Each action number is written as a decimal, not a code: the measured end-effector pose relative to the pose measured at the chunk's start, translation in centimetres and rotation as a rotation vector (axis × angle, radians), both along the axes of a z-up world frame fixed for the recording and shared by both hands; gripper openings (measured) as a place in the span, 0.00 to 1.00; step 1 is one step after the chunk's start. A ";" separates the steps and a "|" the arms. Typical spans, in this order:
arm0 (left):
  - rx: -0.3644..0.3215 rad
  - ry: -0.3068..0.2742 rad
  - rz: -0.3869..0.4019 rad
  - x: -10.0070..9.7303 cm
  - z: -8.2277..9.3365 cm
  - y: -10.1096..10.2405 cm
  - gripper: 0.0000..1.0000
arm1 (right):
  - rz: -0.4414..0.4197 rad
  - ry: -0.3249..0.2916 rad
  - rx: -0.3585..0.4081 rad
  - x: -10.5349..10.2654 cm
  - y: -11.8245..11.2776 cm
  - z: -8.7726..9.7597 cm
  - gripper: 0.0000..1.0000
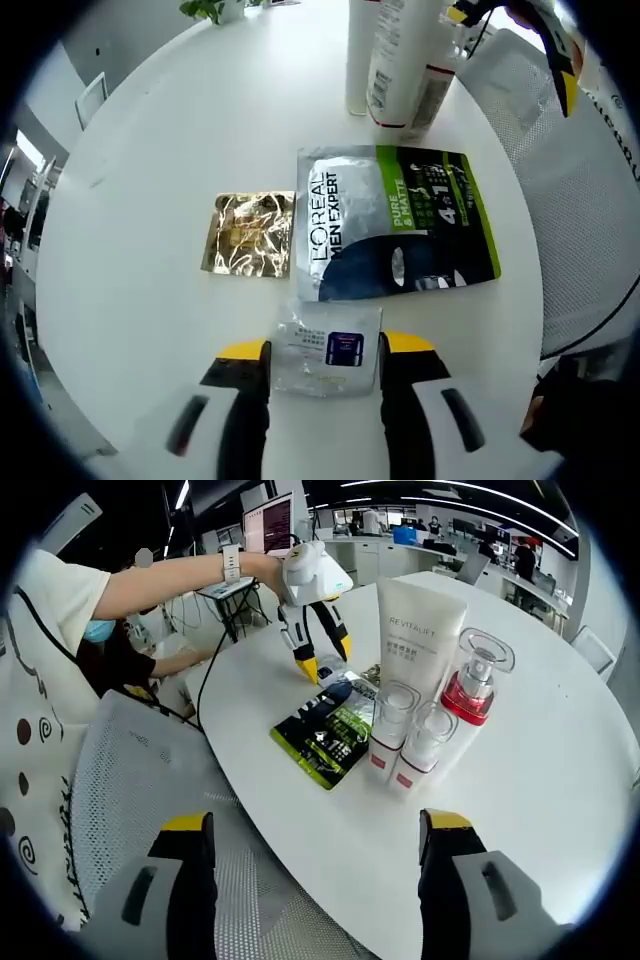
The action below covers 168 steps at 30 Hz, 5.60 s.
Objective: Arrange the skincare products in the storage area until every visible bottle or jar stands upright without overlapping.
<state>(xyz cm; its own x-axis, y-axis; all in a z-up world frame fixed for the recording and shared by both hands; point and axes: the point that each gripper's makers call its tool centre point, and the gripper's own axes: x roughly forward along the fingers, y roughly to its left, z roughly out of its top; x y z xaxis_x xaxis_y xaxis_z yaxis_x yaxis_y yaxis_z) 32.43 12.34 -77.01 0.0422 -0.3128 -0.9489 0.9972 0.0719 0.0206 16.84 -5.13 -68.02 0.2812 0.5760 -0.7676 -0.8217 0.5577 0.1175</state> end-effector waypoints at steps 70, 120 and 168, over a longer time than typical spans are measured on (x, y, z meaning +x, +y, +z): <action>-0.095 -0.115 -0.093 -8.3 7.1 -3.4 0.35 | -0.093 0.076 0.374 1.5 6.5 0.3 0.42; -0.165 -0.349 -0.338 -13.2 13.0 -9.2 0.35 | -0.217 0.149 0.660 3.3 9.8 3.1 0.10; -0.702 -0.069 0.362 -12.2 15.5 -8.1 0.30 | -0.268 0.072 0.876 3.3 6.5 7.8 0.01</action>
